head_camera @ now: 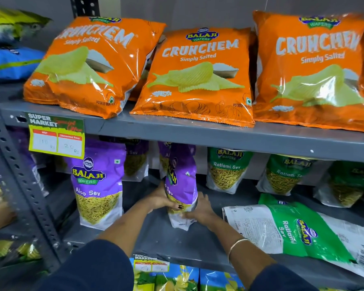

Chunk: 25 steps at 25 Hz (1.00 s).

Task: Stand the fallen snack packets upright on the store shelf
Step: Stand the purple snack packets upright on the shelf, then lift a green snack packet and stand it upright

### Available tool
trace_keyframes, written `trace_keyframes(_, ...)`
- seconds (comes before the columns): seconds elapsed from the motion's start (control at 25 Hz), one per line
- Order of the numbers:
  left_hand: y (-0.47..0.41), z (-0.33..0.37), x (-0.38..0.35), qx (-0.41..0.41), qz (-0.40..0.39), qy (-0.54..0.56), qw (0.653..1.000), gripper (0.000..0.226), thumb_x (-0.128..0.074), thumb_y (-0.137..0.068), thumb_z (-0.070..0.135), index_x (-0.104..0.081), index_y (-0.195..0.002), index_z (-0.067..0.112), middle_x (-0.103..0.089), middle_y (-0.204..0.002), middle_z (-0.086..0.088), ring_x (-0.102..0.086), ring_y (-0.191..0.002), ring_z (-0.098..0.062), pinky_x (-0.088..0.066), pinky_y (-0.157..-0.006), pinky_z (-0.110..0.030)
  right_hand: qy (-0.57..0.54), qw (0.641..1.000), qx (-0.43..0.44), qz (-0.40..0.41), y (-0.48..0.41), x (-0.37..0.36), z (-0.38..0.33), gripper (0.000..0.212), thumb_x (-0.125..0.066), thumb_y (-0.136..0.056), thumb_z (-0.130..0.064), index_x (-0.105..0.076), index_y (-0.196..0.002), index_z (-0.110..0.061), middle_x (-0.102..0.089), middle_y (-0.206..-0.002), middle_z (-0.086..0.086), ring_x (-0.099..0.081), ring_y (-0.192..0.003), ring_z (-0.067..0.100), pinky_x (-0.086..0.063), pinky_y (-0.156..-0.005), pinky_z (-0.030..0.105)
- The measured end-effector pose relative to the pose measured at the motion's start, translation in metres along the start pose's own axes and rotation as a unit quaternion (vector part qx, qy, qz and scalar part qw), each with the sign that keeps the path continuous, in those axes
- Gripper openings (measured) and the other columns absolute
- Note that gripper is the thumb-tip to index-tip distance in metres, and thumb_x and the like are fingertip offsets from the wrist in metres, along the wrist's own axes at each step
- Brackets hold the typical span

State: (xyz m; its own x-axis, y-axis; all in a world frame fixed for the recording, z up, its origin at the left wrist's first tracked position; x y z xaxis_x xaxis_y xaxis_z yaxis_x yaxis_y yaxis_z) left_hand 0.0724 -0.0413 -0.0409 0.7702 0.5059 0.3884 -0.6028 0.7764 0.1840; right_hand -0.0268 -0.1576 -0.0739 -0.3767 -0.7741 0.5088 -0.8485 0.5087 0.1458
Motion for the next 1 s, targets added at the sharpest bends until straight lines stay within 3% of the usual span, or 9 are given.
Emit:
trace_keyframes(0.12, -0.005, -0.007, 0.019, 0.042, 0.025, 0.018, 0.999, 0.109, -0.080, -0.051, 0.012, -0.020, -0.141, 0.002, -0.051, -0.135, -0.016, -0.050, -0.123, -0.024, -0.041, -0.106, -0.036, -0.087, 0.996, 0.013, 0.023, -0.003, 0.016, 0.010, 0.073, -0.080, -0.056, 0.001, -0.037, -0.115, -0.006, -0.055, -0.116, 0.014, -0.052, -0.111, 0.025, -0.047, -0.093, 0.037)
trace_keyframes(0.24, -0.003, -0.011, 0.030, 0.059, 0.022, 0.008, 0.998, 0.081, -0.072, -0.072, -0.004, -0.028, -0.139, -0.002, -0.057, -0.110, -0.014, -0.053, -0.106, -0.022, -0.044, -0.093, -0.030, -0.078, 0.994, 0.045, 0.056, -0.014, 0.029, 0.010, 0.076, -0.069, -0.050, -0.002, -0.047, -0.123, -0.004, -0.060, -0.119, 0.015, -0.055, -0.112, 0.029, -0.049, -0.094, 0.041)
trace_keyframes(0.4, -0.001, -0.007, 0.025, 0.038, 0.069, 0.043, 0.996, 0.069, -0.069, -0.074, -0.009, -0.034, -0.132, -0.001, -0.054, -0.131, -0.014, -0.050, -0.113, -0.019, -0.042, -0.096, -0.032, -0.151, 0.989, 0.009, 0.004, -0.010, 0.029, -0.004, 0.081, -0.073, -0.060, 0.013, -0.037, -0.130, -0.007, -0.058, -0.124, 0.012, -0.053, -0.117, 0.027, -0.044, -0.102, 0.040)
trace_keyframes(0.64, 0.004, -0.004, 0.018, 0.055, 0.073, 0.042, 0.995, 0.063, -0.068, -0.079, 0.003, -0.038, -0.134, 0.006, -0.052, -0.137, -0.012, -0.049, -0.113, -0.018, -0.039, -0.087, -0.032, -0.150, 0.989, 0.006, -0.003, -0.003, 0.029, -0.008, 0.080, -0.078, -0.065, 0.003, -0.035, -0.132, -0.002, -0.055, -0.127, 0.010, -0.051, -0.120, 0.024, -0.042, -0.101, 0.033)
trace_keyframes(0.72, 0.007, -0.015, 0.018, 0.143, 0.033, -0.001, 0.989, 0.059, -0.070, -0.079, 0.015, -0.040, -0.130, 0.011, -0.052, -0.133, -0.006, -0.051, -0.114, -0.025, -0.043, -0.087, -0.042, -0.129, 0.991, -0.005, 0.021, 0.004, 0.036, -0.009, 0.078, -0.078, -0.066, 0.001, -0.036, -0.131, 0.000, -0.053, -0.122, 0.010, -0.050, -0.116, 0.024, -0.043, -0.101, 0.035)
trace_keyframes(0.76, 0.011, -0.021, 0.016, 0.205, -0.008, -0.050, 0.977, 0.045, -0.067, -0.082, 0.019, -0.046, -0.120, 0.010, -0.055, -0.124, -0.006, -0.055, -0.102, -0.023, -0.045, -0.090, -0.046, -0.110, 0.993, -0.019, 0.044, 0.008, 0.042, -0.008, 0.072, -0.078, -0.066, -0.003, -0.041, -0.128, -0.001, -0.054, -0.116, 0.010, -0.052, -0.110, 0.025, -0.045, -0.098, 0.038)
trace_keyframes(0.84, 0.024, -0.024, 0.000, 0.308, -0.144, -0.129, 0.932, 0.016, -0.054, -0.091, 0.024, -0.051, -0.093, 0.009, -0.059, -0.094, -0.009, -0.057, -0.082, -0.020, -0.043, -0.100, -0.046, -0.063, 0.989, -0.066, 0.115, 0.017, 0.067, 0.000, 0.030, -0.076, -0.071, -0.013, -0.059, -0.095, -0.008, -0.058, -0.087, 0.009, -0.057, -0.079, 0.025, -0.050, -0.072, 0.036)
trace_keyframes(0.88, 0.025, -0.021, -0.013, 0.326, -0.217, -0.136, 0.910, 0.019, -0.048, -0.094, 0.026, -0.050, -0.086, 0.008, -0.059, -0.085, -0.009, -0.059, -0.083, -0.022, -0.042, -0.099, -0.045, -0.062, 0.982, -0.097, 0.152, 0.023, 0.083, 0.004, 0.018, -0.073, -0.072, -0.017, -0.057, -0.074, -0.010, -0.056, -0.073, 0.009, -0.054, -0.061, 0.023, -0.046, -0.058, 0.033)
trace_keyframes(1.0, 0.022, 0.012, -0.066, 0.291, -0.334, -0.150, 0.884, 0.030, -0.042, -0.096, 0.026, -0.052, -0.074, 0.010, -0.071, -0.061, -0.004, -0.069, -0.069, -0.016, -0.050, -0.079, -0.036, -0.003, 0.960, -0.237, 0.147, 0.057, 0.128, 0.028, 0.040, -0.058, -0.085, -0.033, -0.046, -0.059, -0.006, -0.057, -0.044, 0.010, -0.047, -0.031, 0.019, -0.035, -0.036, 0.018)
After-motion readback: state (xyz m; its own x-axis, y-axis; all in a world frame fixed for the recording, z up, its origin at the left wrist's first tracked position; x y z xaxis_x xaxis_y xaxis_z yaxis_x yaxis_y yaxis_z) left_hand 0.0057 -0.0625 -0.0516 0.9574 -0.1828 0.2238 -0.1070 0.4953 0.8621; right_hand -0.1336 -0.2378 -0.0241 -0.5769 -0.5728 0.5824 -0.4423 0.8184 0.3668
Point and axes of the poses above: each hand's wrist, its own y-axis away from the middle knuckle, its own x-axis out of the back of the hand, z = x × y, the point moved 5 cm from there along -y, towards the middle knuckle
